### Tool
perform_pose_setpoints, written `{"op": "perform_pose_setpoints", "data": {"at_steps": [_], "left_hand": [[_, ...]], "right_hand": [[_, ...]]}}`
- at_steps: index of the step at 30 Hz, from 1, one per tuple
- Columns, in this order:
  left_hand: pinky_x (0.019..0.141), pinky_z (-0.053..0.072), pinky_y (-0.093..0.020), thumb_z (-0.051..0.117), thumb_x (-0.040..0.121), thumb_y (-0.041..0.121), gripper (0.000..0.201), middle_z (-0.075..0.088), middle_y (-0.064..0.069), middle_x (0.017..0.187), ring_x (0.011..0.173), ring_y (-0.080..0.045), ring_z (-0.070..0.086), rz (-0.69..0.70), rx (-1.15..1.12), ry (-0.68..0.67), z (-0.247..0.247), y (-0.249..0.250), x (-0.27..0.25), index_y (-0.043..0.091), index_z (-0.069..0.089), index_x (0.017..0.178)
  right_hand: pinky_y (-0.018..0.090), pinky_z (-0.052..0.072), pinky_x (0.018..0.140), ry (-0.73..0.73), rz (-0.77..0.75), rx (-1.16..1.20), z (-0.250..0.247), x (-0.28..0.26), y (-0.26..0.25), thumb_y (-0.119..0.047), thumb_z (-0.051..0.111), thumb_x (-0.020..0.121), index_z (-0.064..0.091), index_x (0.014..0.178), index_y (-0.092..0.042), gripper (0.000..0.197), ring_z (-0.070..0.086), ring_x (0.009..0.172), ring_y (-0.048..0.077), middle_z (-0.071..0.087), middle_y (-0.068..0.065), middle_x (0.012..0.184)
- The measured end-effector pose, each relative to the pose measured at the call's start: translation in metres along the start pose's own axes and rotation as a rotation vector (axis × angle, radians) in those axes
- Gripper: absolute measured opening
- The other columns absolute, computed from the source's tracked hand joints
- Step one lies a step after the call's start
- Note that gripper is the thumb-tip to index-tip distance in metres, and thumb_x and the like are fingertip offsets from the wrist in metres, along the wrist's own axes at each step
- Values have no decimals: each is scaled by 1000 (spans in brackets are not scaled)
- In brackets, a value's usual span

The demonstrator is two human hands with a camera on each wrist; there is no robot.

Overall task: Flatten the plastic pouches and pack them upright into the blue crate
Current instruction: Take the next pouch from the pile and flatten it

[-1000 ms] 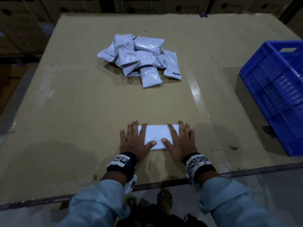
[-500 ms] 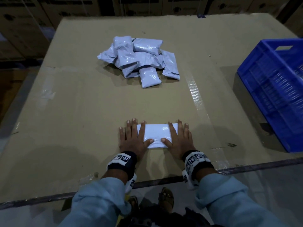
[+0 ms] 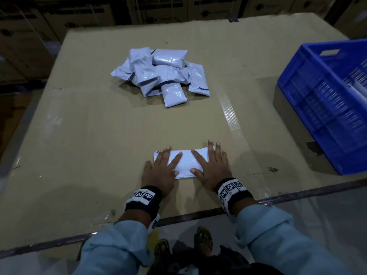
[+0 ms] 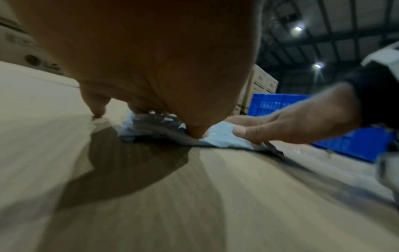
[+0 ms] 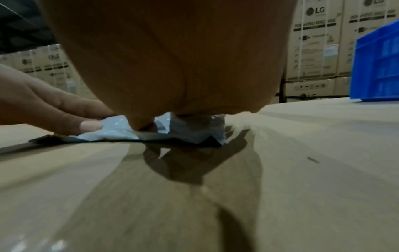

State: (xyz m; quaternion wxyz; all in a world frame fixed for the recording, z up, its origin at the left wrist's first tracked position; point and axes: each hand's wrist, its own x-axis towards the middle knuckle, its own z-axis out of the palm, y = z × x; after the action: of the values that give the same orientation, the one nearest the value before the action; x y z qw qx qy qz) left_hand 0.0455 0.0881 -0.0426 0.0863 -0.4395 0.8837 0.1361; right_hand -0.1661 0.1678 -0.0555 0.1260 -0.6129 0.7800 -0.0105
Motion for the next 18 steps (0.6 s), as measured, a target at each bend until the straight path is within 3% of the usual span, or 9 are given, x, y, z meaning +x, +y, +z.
{"op": "perform_pose_setpoints", "data": {"at_steps": [4,7,11,15,18], "left_hand": [[119,4,-66,25,99,69,68,-13,14,169,157,-19,-3,-145,-9,-76,-11,-10,-2,55,-10,155],[116,-3,-70,21,92,81,75,-13,16,169,157,-23,-3,-236,14,-121,-14,-12,-8,55,-11,155],[116,-5,-71,16,92,82,78,-15,12,169,157,-26,-7,-310,20,-136,-10,-6,-9,50,-13,157],[116,-11,-70,8,94,78,76,-16,7,170,157,-27,-11,-344,9,-154,-9,1,-8,45,-13,158],[117,-14,-66,-9,92,69,83,-11,-5,171,157,-27,-12,-332,18,-76,-11,15,2,28,4,163]], "right_hand": [[60,-5,122,-24,38,82,-2,1,6,-82,25,88,5,155,-57,74,-21,152,39,-19,13,168],[59,-7,122,-31,46,89,0,0,6,-83,26,87,5,155,-57,75,-21,152,39,-16,15,168],[59,-7,122,12,47,47,2,0,10,-87,22,84,7,157,-50,83,-19,153,40,-12,16,169],[58,-12,121,-13,53,55,-1,1,20,-88,12,85,4,160,-44,87,-24,152,38,-19,12,168],[59,-12,121,5,60,21,-4,5,14,-79,6,90,9,162,-39,82,-22,152,40,-18,18,168]]}}
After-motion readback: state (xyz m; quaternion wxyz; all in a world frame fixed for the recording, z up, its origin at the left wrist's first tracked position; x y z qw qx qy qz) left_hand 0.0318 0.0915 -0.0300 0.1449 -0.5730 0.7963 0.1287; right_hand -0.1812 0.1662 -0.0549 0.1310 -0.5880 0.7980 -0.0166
